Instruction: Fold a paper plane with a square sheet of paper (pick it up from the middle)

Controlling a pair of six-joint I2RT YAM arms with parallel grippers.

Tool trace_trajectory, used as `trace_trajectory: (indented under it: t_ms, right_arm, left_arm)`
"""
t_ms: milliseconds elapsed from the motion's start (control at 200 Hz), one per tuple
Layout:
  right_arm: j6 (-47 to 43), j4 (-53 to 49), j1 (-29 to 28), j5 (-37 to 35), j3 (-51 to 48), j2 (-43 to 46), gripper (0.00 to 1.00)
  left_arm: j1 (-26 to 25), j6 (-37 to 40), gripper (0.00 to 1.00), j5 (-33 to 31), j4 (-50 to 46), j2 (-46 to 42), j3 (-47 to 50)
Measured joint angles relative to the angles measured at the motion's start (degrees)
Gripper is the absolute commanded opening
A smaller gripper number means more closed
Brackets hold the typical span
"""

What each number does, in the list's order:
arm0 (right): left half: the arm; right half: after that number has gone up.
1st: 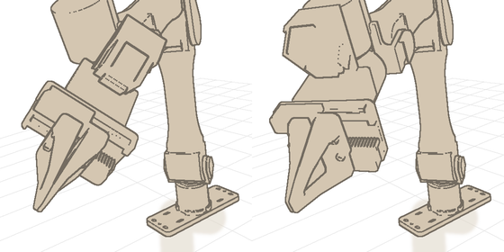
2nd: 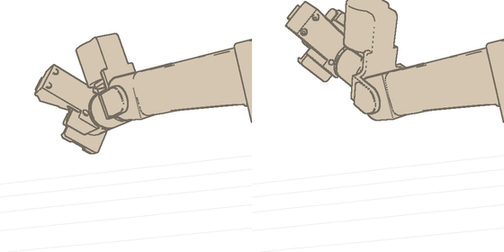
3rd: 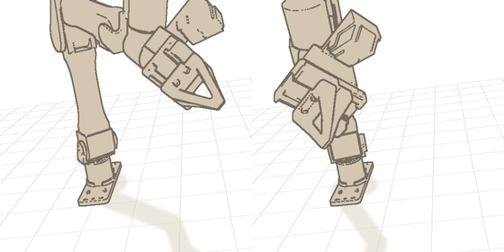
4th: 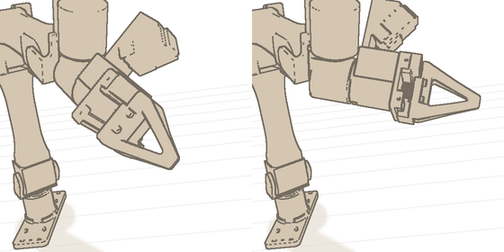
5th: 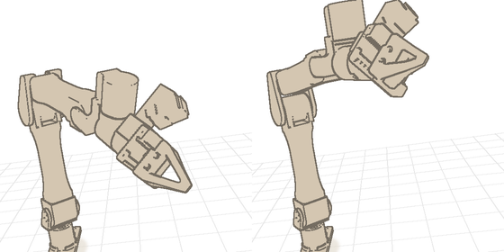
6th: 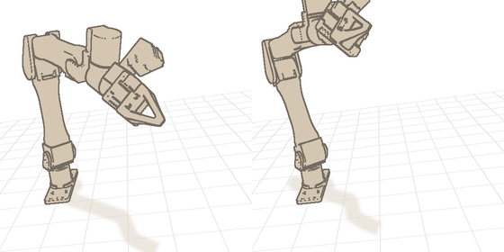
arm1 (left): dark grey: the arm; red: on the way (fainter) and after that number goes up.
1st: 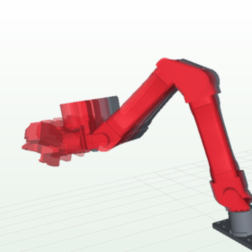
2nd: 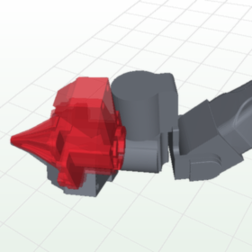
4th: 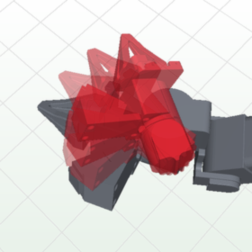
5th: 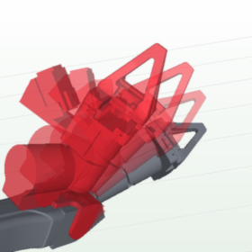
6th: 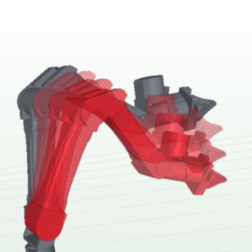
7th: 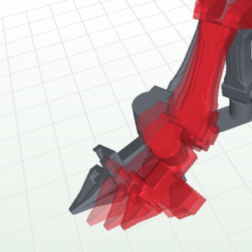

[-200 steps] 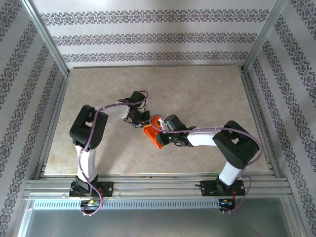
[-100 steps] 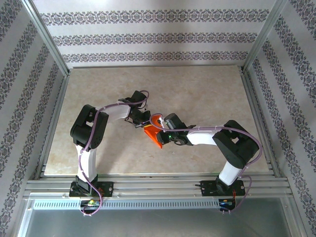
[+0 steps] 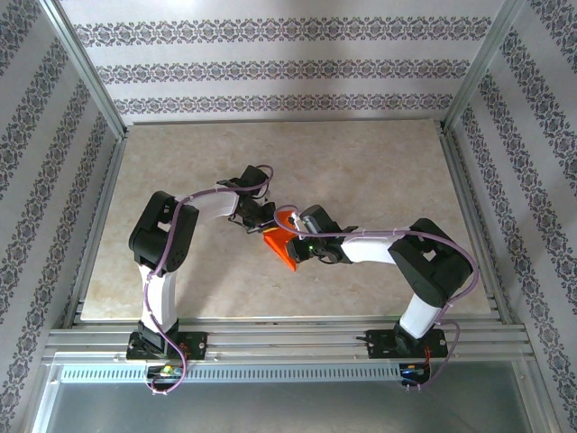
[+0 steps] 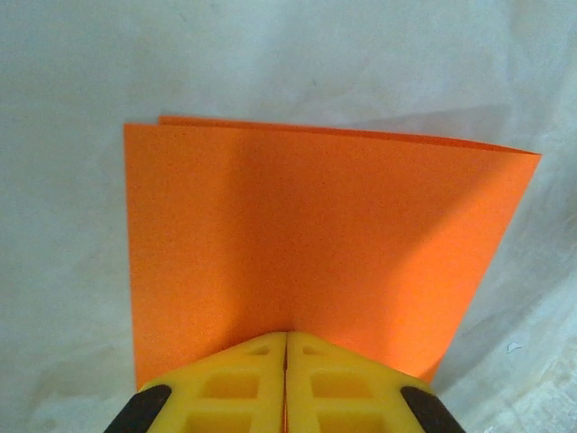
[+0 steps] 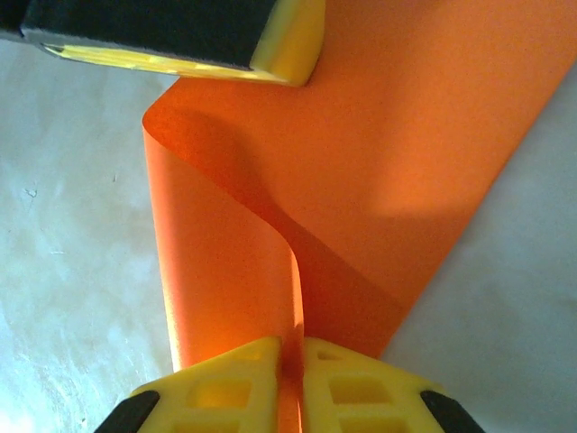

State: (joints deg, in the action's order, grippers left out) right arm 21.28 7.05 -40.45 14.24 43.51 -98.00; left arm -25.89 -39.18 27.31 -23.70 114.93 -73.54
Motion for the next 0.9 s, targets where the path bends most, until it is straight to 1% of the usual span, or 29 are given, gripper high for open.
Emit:
trace_trajectory:
  t_ms: [904]
  right_arm:
    - [0.0, -2.58, 0.61, 0.09, 1.7, -0.9, 0.14]
  left_arm:
    - [0.0, 0.0, 0.08, 0.0, -0.07, 0.0, 0.0]
